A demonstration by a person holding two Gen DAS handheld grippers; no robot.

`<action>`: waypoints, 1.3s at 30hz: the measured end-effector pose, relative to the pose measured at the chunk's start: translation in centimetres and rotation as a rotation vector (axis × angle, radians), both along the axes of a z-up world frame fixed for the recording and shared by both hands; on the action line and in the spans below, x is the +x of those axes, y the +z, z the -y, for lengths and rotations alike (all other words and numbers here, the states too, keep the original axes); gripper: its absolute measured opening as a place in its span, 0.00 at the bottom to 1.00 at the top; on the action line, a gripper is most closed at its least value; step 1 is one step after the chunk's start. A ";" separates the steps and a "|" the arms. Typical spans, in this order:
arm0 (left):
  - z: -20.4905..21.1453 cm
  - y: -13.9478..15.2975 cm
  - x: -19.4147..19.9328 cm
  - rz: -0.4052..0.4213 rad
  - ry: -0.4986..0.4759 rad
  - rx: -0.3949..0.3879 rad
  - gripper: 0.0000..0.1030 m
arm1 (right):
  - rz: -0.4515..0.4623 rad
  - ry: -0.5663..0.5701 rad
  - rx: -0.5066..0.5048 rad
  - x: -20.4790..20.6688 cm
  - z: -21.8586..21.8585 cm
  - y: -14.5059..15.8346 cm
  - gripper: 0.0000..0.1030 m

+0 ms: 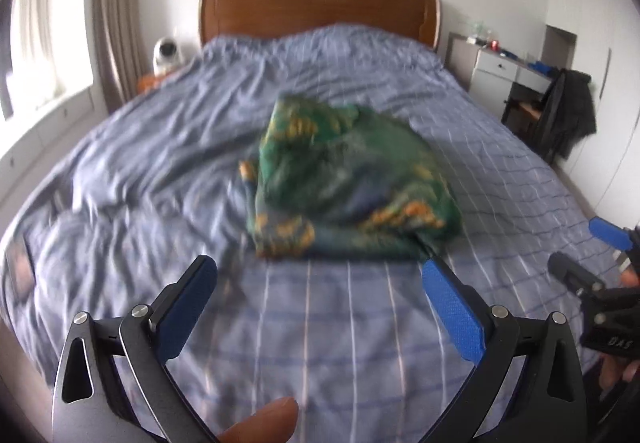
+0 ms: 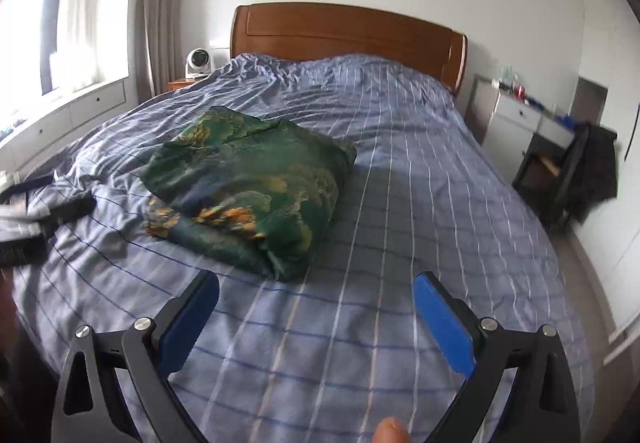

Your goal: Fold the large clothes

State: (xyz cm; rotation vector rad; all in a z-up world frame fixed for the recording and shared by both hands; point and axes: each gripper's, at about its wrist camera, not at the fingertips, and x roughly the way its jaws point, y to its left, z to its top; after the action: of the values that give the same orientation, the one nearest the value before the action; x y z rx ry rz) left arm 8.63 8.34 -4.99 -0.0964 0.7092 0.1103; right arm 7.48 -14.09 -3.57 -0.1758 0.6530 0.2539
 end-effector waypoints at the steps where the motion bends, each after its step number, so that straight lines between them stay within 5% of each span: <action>1: 0.2 -0.3 -0.4 -0.012 0.011 0.009 1.00 | -0.007 0.000 0.016 -0.5 0.2 0.0 0.97; 20: 2.7 0.0 -3.7 -0.008 0.094 0.162 1.00 | -0.009 -0.003 -0.027 -4.5 -0.4 0.1 0.97; 39: 3.6 -0.2 -4.3 -0.016 0.041 0.110 1.00 | -0.016 -0.004 -0.027 -5.7 -0.7 0.2 0.97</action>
State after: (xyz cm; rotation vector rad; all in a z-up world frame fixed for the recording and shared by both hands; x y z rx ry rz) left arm 4.36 4.74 -5.20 -0.0047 0.7160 0.1889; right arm 1.81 -13.38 -3.34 -0.1986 0.6727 0.2425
